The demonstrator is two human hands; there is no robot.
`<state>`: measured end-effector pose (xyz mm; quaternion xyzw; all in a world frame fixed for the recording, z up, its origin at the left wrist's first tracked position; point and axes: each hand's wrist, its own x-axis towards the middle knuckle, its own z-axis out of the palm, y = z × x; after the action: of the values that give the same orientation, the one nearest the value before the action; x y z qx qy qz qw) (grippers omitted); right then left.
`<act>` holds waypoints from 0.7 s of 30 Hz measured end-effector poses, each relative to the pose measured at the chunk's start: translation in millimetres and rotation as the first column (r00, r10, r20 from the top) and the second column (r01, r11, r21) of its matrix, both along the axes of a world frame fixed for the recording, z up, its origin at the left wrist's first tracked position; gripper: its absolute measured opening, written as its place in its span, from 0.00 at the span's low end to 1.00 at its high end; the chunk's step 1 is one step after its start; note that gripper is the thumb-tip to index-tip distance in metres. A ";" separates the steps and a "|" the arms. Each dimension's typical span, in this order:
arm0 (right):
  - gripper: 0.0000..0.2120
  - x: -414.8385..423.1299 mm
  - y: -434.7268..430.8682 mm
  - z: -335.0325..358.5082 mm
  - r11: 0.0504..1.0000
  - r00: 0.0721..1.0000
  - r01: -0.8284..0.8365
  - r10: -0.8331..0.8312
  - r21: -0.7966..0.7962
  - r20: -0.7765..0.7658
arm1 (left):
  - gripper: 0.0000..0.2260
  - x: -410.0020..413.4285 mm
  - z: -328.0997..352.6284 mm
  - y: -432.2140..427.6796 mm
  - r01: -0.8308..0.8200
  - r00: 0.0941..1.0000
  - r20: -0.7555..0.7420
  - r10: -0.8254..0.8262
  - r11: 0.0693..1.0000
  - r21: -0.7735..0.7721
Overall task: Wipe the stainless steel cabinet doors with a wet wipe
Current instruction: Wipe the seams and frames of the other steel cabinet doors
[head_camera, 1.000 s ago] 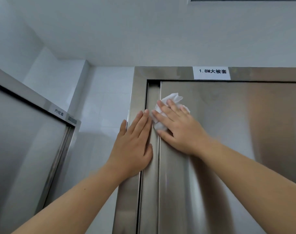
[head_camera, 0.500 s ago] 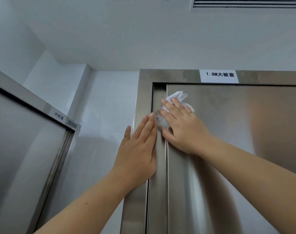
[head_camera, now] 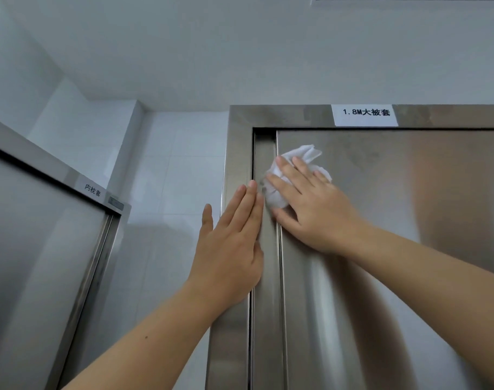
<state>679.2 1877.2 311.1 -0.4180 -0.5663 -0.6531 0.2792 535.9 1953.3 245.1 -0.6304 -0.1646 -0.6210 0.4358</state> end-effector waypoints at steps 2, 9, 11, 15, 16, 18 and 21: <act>0.26 0.4 -0.4 -3.1 1.000 1.000 0.008 -0.008 -0.030 -0.004 | 0.27 0.0 -0.1 0.4 -0.001 1.000 0.005 0.001 1.000 0.000; 0.32 -20.0 1.1 42.2 0.993 0.983 0.092 -0.102 -0.073 -0.151 | 0.27 0.4 -2.0 0.8 -0.001 1.000 0.002 0.001 1.000 0.019; 0.34 -21.2 0.6 49.1 0.999 0.992 0.032 -0.034 -0.020 -0.123 | 0.27 -0.6 -0.9 0.5 -0.002 1.000 0.006 0.002 1.000 0.025; 0.32 -15.6 7.4 35.5 0.998 0.983 0.045 -0.052 -0.042 -0.174 | 0.27 -0.7 -1.1 1.7 -0.015 1.000 0.012 0.015 1.000 0.022; 0.32 -15.6 5.7 26.2 1.000 0.988 0.012 -0.013 -0.011 -0.151 | 0.27 -0.7 -1.3 1.9 -0.013 1.000 0.013 0.013 1.000 0.022; 0.28 -9.8 7.9 11.8 0.999 0.993 -0.014 0.020 0.050 -0.117 | 0.27 -1.2 -0.8 1.6 -0.012 1.000 0.014 0.012 1.000 0.023; 0.27 -7.0 7.6 1.9 0.999 0.995 -0.008 0.012 0.047 -0.102 | 0.27 -1.1 -0.2 1.2 -0.016 1.000 0.011 0.016 1.000 0.015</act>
<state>672.3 1884.8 313.0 -0.4414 -0.5381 -0.6425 0.3207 534.8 1954.5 244.9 -0.6222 -0.1674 -0.6222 0.4446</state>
